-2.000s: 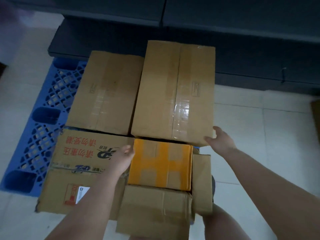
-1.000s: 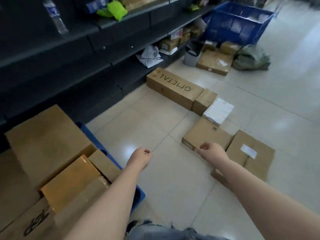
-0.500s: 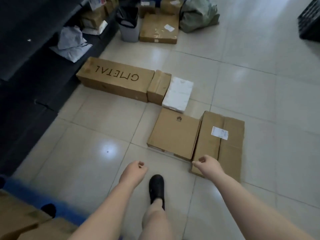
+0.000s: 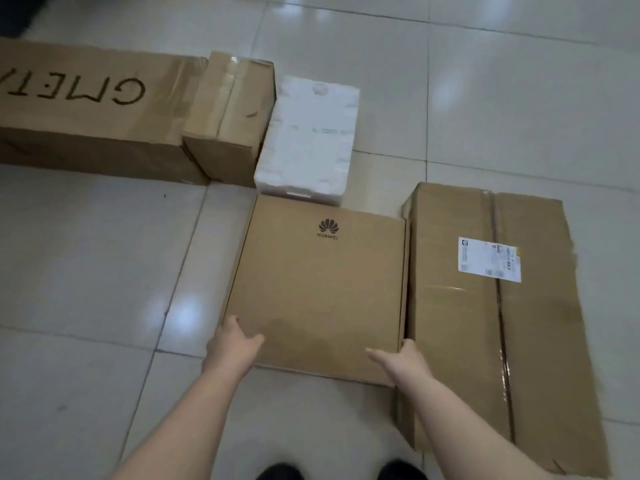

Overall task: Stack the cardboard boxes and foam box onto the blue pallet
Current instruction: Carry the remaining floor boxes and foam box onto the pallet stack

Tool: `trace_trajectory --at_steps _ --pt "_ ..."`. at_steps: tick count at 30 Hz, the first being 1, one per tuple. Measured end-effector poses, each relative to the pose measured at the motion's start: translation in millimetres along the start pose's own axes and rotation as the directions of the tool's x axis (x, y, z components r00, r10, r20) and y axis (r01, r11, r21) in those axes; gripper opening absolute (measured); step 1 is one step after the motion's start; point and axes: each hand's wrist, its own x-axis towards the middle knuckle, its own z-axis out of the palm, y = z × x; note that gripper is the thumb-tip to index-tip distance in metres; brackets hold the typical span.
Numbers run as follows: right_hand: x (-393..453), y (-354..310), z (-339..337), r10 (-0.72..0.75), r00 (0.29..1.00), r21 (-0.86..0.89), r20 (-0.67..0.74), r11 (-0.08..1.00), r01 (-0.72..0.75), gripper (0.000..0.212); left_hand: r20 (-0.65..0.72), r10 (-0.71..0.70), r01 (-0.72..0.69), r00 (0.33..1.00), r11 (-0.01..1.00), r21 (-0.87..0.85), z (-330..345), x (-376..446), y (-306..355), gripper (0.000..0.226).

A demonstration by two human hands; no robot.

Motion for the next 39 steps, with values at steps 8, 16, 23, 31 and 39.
trace_trajectory --at_steps 8,16,23,31,39 --pt "101 -1 46 0.244 0.957 0.121 -0.154 0.966 -0.227 0.108 -0.079 -0.211 0.195 0.974 0.965 -0.178 31 117 -24 0.092" --pt "9 -31 -6 -0.01 0.975 0.202 -0.222 0.978 0.056 0.088 -0.175 -0.284 0.183 0.943 0.879 -0.441 -52 30 -38 0.082" --pt "-220 -97 -90 -0.233 0.95 0.2 -0.207 0.94 0.275 0.077 -0.342 -0.319 0.127 0.884 0.867 -0.482 -239 -172 -20 0.074" --pt "-470 -154 -185 -0.623 0.781 0.087 -0.041 0.777 0.624 0.079 -0.438 -0.489 -0.036 0.754 0.636 -0.771 -377 -464 -65 0.08" --pt "-652 -120 -149 -0.869 0.411 0.064 0.274 0.443 0.894 0.073 -0.463 -0.794 -0.218 0.394 0.409 -0.886 -351 -711 -166 0.076"
